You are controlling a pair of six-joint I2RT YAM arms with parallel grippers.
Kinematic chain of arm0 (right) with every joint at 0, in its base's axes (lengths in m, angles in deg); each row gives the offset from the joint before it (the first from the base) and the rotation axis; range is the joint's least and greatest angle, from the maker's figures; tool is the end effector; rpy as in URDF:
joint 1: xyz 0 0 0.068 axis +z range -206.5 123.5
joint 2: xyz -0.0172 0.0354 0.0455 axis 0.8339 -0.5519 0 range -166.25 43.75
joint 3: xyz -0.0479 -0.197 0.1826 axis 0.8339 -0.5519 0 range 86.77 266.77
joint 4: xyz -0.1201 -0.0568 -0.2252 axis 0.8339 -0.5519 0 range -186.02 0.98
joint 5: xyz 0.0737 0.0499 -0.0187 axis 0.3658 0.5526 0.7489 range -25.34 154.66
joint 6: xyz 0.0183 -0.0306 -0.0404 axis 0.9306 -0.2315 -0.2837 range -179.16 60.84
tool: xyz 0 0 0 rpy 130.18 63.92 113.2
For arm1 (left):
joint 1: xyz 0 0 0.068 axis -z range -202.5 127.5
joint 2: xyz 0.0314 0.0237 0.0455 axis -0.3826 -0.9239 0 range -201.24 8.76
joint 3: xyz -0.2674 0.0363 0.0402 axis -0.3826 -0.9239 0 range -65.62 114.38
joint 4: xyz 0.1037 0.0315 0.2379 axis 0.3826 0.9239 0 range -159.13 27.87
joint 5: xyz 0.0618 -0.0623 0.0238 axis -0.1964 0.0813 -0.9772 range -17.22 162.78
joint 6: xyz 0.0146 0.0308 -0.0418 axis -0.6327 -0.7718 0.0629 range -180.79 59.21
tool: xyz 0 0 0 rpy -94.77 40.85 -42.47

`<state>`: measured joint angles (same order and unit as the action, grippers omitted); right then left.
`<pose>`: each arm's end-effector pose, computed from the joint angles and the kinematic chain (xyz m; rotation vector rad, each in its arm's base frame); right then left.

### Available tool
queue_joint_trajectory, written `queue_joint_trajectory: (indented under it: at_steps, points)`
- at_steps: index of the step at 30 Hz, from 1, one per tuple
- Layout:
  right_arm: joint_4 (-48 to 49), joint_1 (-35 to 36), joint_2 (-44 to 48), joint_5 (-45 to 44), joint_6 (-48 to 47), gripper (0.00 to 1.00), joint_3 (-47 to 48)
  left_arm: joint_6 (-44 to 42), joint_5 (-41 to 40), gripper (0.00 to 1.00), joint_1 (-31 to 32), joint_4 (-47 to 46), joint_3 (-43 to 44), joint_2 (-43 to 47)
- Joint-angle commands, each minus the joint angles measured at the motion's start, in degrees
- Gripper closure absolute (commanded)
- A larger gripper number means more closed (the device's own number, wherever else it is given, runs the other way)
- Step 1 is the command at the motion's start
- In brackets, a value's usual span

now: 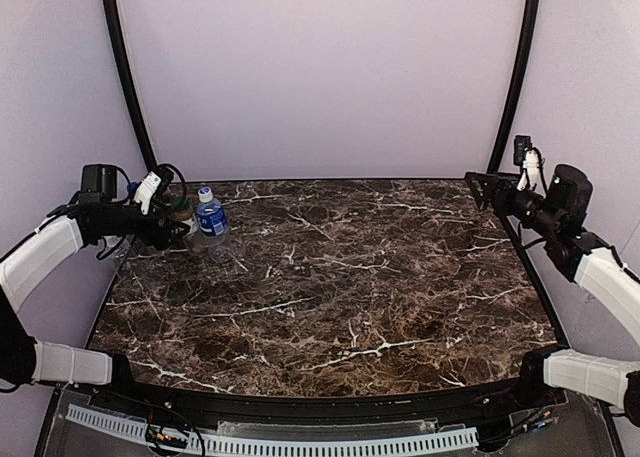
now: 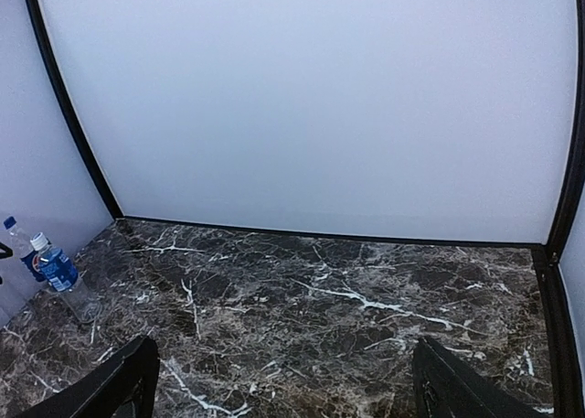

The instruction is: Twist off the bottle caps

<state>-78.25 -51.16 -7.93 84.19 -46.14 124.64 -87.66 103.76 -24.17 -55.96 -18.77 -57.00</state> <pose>0.2139 0.0319 0.3147 -0.1557 1.6388 0.5218 0.2518 -0.0110 0.2760 0.7467 1.9137 -0.2683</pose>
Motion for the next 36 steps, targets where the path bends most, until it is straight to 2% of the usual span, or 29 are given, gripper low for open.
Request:
queue_joint_trajectory:
  at_steps: [1, 4, 6, 7, 8, 9, 11, 13, 15, 21, 27, 36]
  points:
    - [-3.66, 2.45, 1.05, 2.10, 1.14, 0.06, 3.36, -7.20, -4.71, 0.07, -0.25, 28.78, 13.13, 3.06]
    - [-4.80, 4.26, 1.03, 2.00, 1.13, 0.07, 4.98, -8.24, -9.89, 0.05, -0.26, 39.13, 20.06, 4.08]
    - [-5.97, 5.78, 0.70, 1.35, 1.10, 0.07, 6.32, -7.07, -18.11, 0.01, -0.24, 41.83, 23.85, 4.61]
    - [-6.78, 6.60, 0.23, 1.04, 0.94, 0.07, 7.08, -6.35, -25.70, 0.01, -0.41, 42.37, 25.40, 4.31]
    - [-7.92, 7.79, -0.19, 0.66, 0.62, 0.08, 8.04, -6.13, -29.66, 0.01, -0.82, 43.54, 26.02, 3.92]
    - [-9.15, 8.62, -0.89, 0.17, 0.26, 0.08, 9.12, -6.01, -33.93, 0.01, -2.75, 45.15, 27.04, 2.62]
    - [-12.40, 10.68, -2.41, -1.36, -0.66, 0.08, 11.66, -5.81, -32.88, 0.01, -7.78, 47.77, 28.85, -0.21]
    - [-15.31, 12.57, -4.00, -2.86, -1.44, 0.02, 13.62, -4.65, -31.39, 0.01, -11.78, 49.00, 30.45, -3.51]
    - [-17.20, 14.11, -5.43, -3.54, -1.82, 0.02, 14.91, -3.47, -29.52, 0.01, -13.64, 48.70, 30.82, -5.63]
    - [-18.01, 16.92, -7.42, -3.67, -3.75, 0.01, 15.30, 0.32, -27.49, 0.02, -15.52, 43.76, 27.06, -8.43]
    - [-18.06, 17.41, -8.57, -4.82, -5.08, 0.01, 14.65, 2.33, -27.45, 0.17, -17.03, 39.31, 23.61, -8.74]
    - [-18.01, 17.67, -10.19, -5.36, -5.09, 0.01, 14.52, 1.79, -25.56, 0.27, -18.00, 36.27, 22.38, -11.21]
